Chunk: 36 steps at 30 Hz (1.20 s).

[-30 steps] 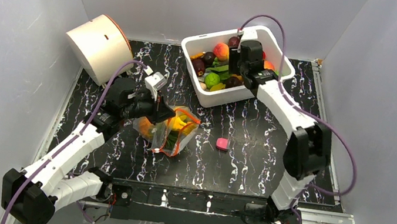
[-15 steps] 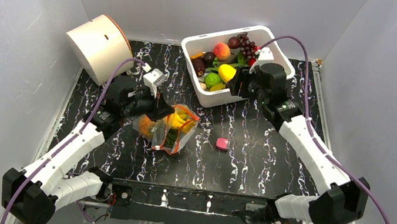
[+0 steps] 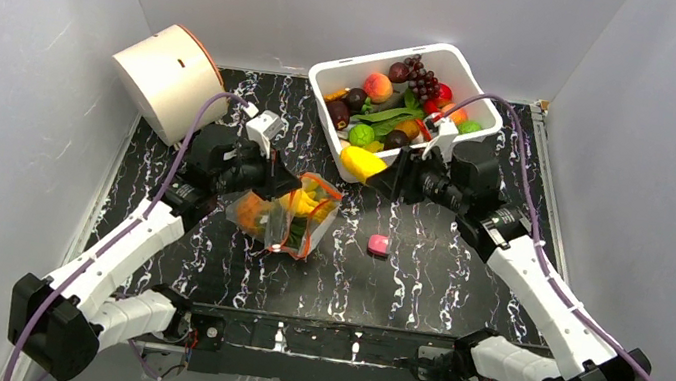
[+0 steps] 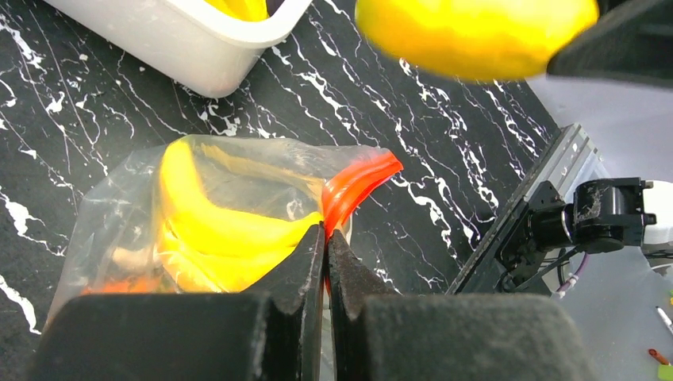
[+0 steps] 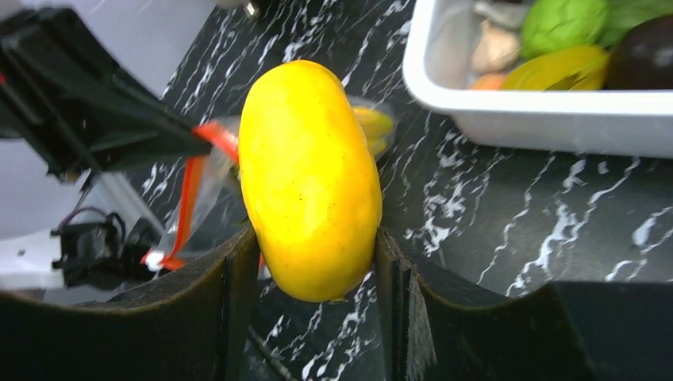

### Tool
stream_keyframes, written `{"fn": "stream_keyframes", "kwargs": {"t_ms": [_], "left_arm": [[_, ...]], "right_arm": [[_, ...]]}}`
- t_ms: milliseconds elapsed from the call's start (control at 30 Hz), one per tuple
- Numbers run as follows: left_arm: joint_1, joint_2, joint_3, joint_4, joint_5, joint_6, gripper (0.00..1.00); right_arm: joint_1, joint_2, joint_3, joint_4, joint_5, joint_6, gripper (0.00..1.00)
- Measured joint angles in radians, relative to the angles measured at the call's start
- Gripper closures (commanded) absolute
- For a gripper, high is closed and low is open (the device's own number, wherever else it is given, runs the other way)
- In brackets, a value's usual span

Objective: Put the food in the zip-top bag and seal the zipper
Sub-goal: Place the fake fruit in the zipper food storage bag.

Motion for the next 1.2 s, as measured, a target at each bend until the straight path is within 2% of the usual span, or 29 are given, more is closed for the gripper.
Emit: {"fn": "stream_keyframes", "kwargs": {"t_ms": [500,767,1200], "left_arm": [[0.000,0.012,0.044,0.015,0.006,-0.058,1.00],[0.000,0.008,0.069,0.014,0.028,-0.085,1.00],[0.000,0.001,0.088,0.001,0.069,-0.149,1.00]], "right_arm": [[0.101,0.014,-0.132,0.085,-0.265,0.102,0.73],[0.211,0.091,-0.136,0.119,-0.238,0.142,0.73],[0.290,0.165,-0.111,0.149,-0.138,0.227,0.72]]}}
